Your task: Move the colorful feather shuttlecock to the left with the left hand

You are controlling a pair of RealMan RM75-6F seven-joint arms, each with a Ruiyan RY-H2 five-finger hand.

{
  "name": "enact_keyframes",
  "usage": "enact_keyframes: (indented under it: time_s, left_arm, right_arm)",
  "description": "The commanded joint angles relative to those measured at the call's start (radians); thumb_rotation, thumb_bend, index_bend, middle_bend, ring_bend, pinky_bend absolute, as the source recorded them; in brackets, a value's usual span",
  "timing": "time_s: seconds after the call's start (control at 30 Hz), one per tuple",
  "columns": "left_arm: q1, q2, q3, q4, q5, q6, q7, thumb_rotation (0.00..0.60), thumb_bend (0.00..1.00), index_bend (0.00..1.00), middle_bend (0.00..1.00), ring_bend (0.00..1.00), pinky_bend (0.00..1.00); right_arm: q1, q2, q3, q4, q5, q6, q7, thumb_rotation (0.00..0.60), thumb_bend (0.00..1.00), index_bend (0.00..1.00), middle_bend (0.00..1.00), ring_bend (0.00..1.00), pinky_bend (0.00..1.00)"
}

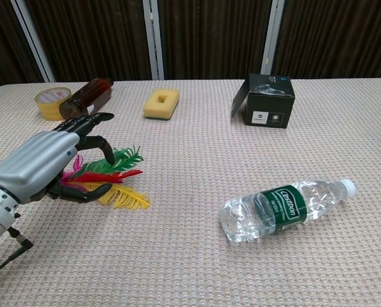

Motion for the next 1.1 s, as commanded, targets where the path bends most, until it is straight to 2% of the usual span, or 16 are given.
enact_keyframes:
  time_s: [0.03,0.27,0.63,0.77,0.9,1.0,1.1]
  left_arm:
    - [-0.02,-0.034,-0.003,0.041,-0.002,0.0,-0.008,0.528,0.33,0.41,0.0,0.0,0.0]
    - [-0.046,-0.082,-0.002,0.116,-0.015,-0.013,-0.013,0.526,0.43,0.41,0.0,0.0,0.0]
    - [-0.084,-0.128,-0.009,0.21,-0.041,-0.041,-0.051,0.525,0.44,0.44,0.0,0.0,0.0]
    - [-0.089,-0.135,0.001,0.221,-0.032,-0.016,-0.085,0.528,0.44,0.53,0.0,0.0,0.0]
    - [-0.084,-0.134,0.014,0.225,-0.019,0.019,-0.117,0.527,0.46,0.68,0.0,0.0,0.0]
    - [-0.078,-0.128,0.019,0.22,-0.015,0.044,-0.128,0.529,0.47,0.74,0.0,0.0,0.0]
    - [-0.07,-0.112,0.022,0.206,-0.01,0.072,-0.123,0.53,0.48,0.75,0.0,0.0,0.0]
  right_arm:
    - [-0.002,0.004,-0.003,-0.001,-0.005,0.006,0.006,0.6,0.11,0.0,0.0,0.0,0.0]
    - [-0.009,0.009,-0.006,0.0,-0.018,0.024,0.017,0.6,0.11,0.0,0.0,0.0,0.0]
    - [-0.009,0.011,-0.008,-0.005,-0.009,0.016,0.007,0.6,0.11,0.0,0.0,0.0,0.0]
    - [-0.009,0.008,-0.008,-0.007,-0.006,0.015,-0.002,0.6,0.11,0.0,0.0,0.0,0.0]
    - [-0.008,0.005,-0.007,-0.006,0.0,0.008,-0.007,0.6,0.11,0.0,0.0,0.0,0.0]
    - [-0.008,0.004,-0.006,-0.005,0.003,0.008,-0.009,0.6,0.11,0.0,0.0,0.0,0.0]
    - [-0.01,0.003,-0.007,-0.003,-0.002,0.014,-0.008,0.6,0.11,0.0,0.0,0.0,0.0]
